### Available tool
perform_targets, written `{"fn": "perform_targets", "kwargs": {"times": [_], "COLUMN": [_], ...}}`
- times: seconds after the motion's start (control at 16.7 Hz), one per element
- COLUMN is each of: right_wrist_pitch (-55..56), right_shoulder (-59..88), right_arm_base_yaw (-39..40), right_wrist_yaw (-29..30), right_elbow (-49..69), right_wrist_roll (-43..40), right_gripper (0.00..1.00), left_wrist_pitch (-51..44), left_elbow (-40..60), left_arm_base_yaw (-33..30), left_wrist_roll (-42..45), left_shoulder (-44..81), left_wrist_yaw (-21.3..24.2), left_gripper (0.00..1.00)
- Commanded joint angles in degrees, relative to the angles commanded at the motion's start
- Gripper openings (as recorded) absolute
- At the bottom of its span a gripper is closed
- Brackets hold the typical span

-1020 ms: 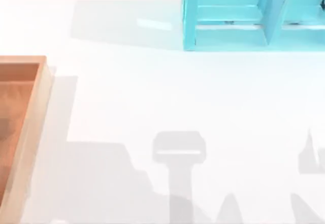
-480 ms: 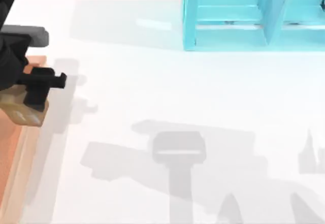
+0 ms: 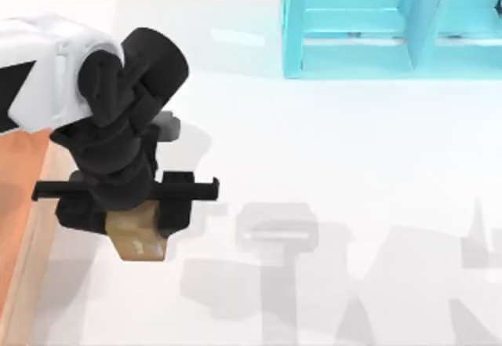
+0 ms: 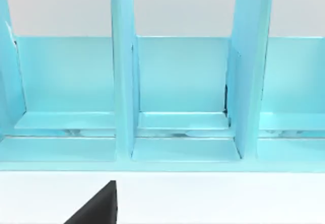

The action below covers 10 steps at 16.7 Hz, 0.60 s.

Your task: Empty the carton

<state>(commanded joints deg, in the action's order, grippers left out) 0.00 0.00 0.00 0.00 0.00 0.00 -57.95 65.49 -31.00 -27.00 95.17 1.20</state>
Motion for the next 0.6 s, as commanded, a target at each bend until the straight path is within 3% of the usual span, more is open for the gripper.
{"fn": "perform_targets", "kwargs": {"times": [0.24,0.6], "right_wrist_pitch": [0.0,0.0], "right_shoulder": [0.0,0.0], "right_arm_base_yaw": [0.0,0.0], "right_wrist_yaw": [0.0,0.0], "right_elbow": [0.0,0.0], "right_wrist_roll": [0.0,0.0], "right_gripper": [1.00,1.00], "left_wrist_pitch": [0.7,0.9], "left_elbow": [-2.1,-2.3], "left_arm_base_yaw": [-3.9,-3.8], "left_wrist_roll": [-6.5,-6.6], "left_shoulder": [0.8,0.7], "left_wrist_yaw": [-1.2,-1.1], "left_gripper": [0.00,0.00]}}
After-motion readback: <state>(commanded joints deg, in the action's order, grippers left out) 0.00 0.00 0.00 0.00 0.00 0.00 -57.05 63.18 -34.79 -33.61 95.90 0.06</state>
